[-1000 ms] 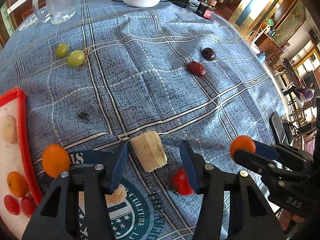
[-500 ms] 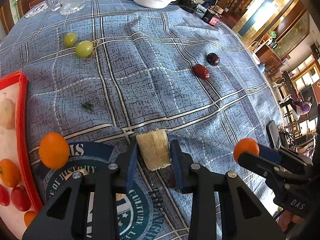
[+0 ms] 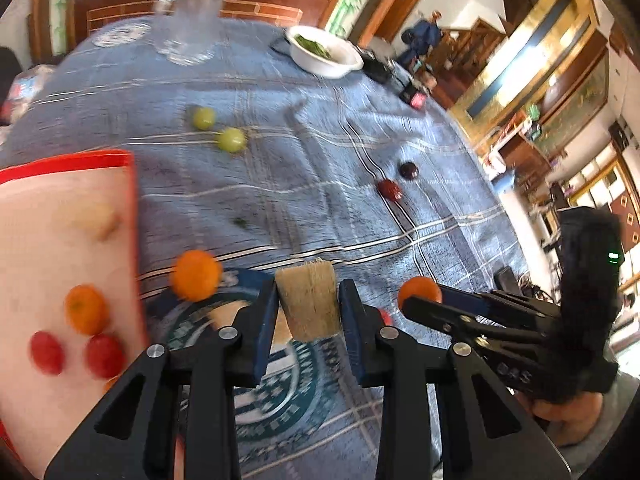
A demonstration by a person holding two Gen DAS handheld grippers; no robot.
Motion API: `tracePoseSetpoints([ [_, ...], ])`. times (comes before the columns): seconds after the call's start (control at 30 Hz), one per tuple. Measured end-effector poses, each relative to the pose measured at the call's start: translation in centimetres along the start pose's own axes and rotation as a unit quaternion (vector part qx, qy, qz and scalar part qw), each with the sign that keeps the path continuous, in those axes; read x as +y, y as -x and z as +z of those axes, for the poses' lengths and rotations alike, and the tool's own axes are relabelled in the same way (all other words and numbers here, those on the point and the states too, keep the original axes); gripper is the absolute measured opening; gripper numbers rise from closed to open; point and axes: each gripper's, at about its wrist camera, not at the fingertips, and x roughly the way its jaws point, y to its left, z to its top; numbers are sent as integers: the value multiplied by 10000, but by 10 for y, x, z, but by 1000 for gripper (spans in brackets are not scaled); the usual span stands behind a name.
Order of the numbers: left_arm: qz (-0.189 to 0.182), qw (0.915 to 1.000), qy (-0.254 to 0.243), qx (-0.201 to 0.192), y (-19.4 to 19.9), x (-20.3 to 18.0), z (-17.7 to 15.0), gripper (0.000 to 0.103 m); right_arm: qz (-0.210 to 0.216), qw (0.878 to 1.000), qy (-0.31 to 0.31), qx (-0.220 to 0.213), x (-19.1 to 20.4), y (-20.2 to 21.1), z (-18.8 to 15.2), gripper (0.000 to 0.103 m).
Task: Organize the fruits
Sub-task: 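Carry cork block and orange over the tray and open both tools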
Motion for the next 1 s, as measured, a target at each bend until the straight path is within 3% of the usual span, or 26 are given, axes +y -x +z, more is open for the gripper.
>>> tracePoseSetpoints([
  [0.27,412,9971,516,-388,54,55,-25,28,211,9987,450,150,38,-15,2,35],
  [0.63,719,9889,1052,-765,88,93,-46,29,573,9913,1158,235,101,-31,3,35],
  [0.73,750,9876,1154,-752,90,101,-52,18,646,9897,1249,262,114,-36,4,35],
  [1.0,814,9848,1426,-566,87,127,-70,18,783,9864,1405,341,132,-43,2,35],
])
